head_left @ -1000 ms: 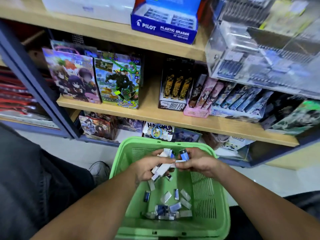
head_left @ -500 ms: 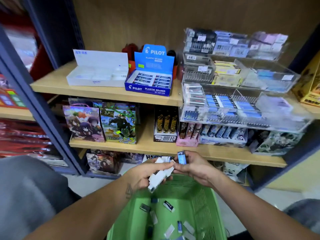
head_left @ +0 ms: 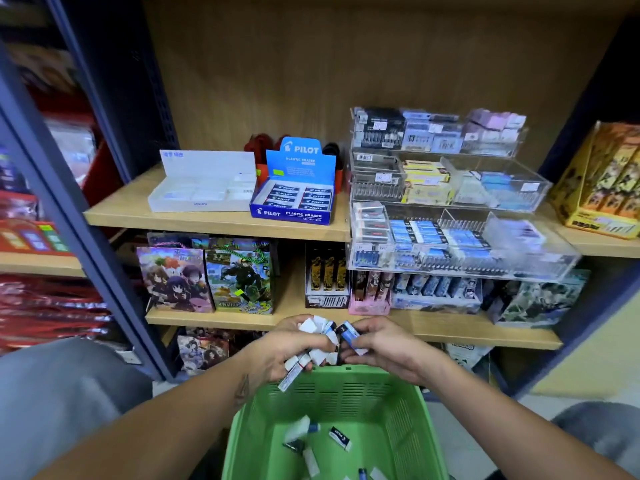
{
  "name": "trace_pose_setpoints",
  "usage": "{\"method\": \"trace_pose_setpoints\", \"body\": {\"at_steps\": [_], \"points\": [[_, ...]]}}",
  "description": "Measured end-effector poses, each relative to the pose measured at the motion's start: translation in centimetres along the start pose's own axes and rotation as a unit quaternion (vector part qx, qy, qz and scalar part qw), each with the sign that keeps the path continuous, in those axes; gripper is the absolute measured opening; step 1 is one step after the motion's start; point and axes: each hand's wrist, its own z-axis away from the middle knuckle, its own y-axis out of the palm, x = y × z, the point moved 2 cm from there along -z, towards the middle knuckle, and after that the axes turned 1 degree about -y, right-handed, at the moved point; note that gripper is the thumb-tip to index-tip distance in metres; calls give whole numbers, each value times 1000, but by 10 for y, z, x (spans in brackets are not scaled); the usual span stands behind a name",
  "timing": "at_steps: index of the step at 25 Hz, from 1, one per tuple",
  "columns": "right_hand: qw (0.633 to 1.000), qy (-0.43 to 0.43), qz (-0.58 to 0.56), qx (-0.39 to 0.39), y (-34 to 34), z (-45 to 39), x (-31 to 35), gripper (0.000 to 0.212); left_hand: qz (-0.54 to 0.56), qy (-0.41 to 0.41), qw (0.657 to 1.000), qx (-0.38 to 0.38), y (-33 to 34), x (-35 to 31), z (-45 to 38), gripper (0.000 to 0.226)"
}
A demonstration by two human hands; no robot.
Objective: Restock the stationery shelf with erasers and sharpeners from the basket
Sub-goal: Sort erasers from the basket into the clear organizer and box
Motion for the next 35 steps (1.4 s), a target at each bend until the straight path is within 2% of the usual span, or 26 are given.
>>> {"method": "trace_pose_setpoints", "body": {"at_steps": [5, 7, 10, 12, 13, 15, 16, 19, 21, 23, 26, 31, 35], "points": [[993, -86, 67, 38, 4, 30, 25, 12, 13, 71, 997, 29, -3, -48, 31, 36], [988, -129, 77, 46, 8, 50, 46, 11, 10, 102, 994, 41, -8, -78, 50, 36], [976, -193, 87, 49, 14, 81, 86, 16, -15, 157, 986, 50, -10, -131, 76, 40], [967, -233, 93, 52, 14, 102, 118, 19, -24, 190, 980, 44, -3, -169, 88, 36], [962, -251, 93, 49, 12, 110, 134, 27, -27, 206, 977, 38, 3, -188, 93, 31], [953, -287, 89, 27, 4, 118, 165, 47, -39, 230, 972, 21, 19, -220, 98, 24], [947, -306, 92, 6, -3, 119, 178, 50, -45, 238, 970, 12, 27, -233, 99, 22], [916, -345, 157, -130, -33, 113, 206, 32, -67, 245, 967, 0, 49, -258, 96, 23], [897, -340, 199, -202, -57, 108, 214, 20, -80, 247, 966, 1, 61, -268, 92, 28], [886, -325, 228, -239, -78, 104, 216, 15, -88, 247, 965, 7, 73, -274, 87, 30], [884, -295, 271, -240, -97, 106, 216, 12, -113, 232, 966, 22, 86, -273, 78, 31], [869, -226, 361, -253, -121, 121, 211, 26, -158, 202, 965, 59, 107, -262, 68, 32], [783, -190, 494, -326, -146, 130, 207, 29, -189, 199, 959, 67, 129, -259, 64, 30]]}}
